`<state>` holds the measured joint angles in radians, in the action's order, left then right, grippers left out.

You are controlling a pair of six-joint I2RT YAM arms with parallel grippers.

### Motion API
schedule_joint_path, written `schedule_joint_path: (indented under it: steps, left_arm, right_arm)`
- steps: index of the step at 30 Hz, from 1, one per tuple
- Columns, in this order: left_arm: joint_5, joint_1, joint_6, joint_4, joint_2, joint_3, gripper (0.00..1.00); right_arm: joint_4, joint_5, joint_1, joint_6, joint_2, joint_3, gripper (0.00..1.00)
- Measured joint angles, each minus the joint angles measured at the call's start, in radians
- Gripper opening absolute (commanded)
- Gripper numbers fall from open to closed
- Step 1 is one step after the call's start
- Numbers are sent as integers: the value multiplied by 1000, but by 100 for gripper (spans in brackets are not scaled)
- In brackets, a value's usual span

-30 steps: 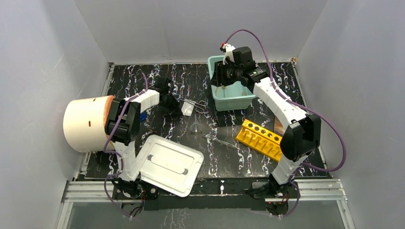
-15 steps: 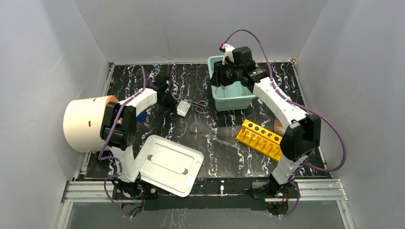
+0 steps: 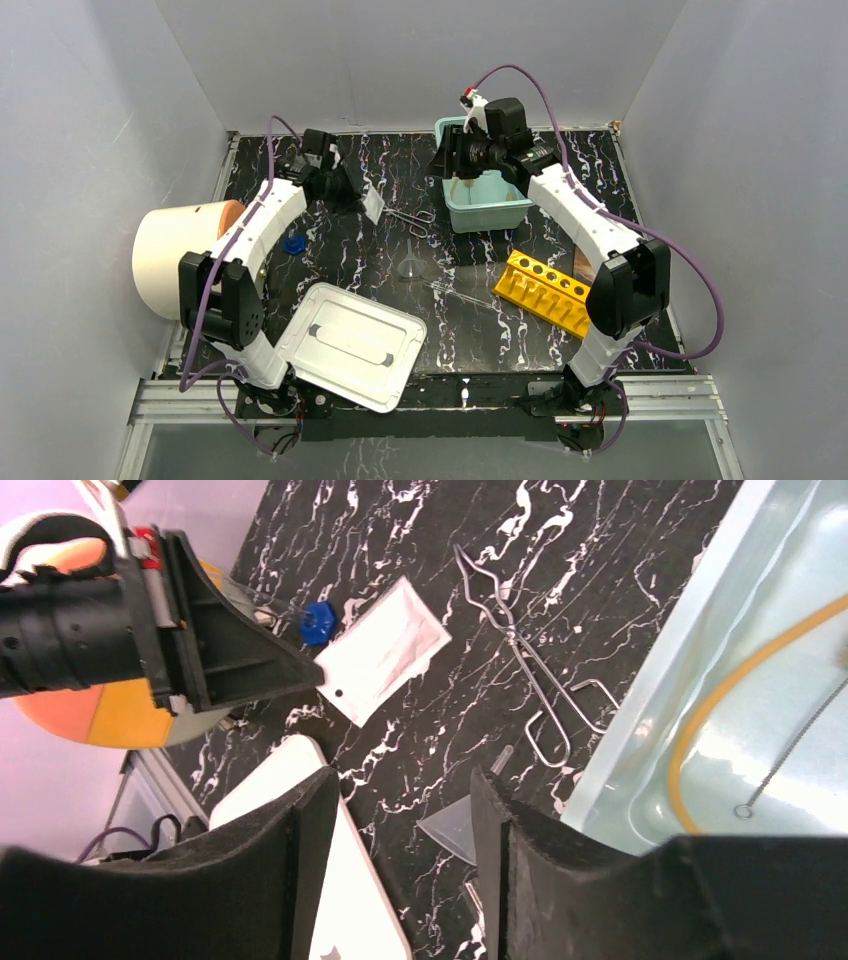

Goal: Organize the chemistry lab equipment

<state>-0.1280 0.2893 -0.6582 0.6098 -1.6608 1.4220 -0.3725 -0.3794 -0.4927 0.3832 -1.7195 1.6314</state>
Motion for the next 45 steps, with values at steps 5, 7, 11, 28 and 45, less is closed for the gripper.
schedule_joint_path:
  steps: [5, 7, 11, 28, 45]
  left_arm:
    - [-55, -5, -34, -31, 26, 93, 0]
    - [-90, -11, -53, -65, 36, 115, 0]
    - [-177, -31, -100, -159, 66, 119, 0]
    - [-542, -98, -400, -629, 147, 7, 0]
    - [-551, -98, -400, -638, 145, 5, 3]
  right_arm:
    - [85, -17, 0, 127, 0, -26, 84]
    - [133, -22, 0, 195, 0, -47, 89]
    - [251, -43, 6, 361, 0, -112, 94]
    - [661, -151, 21, 798, -131, -82, 84]
    - [945, -208, 20, 998, -153, -92, 18]
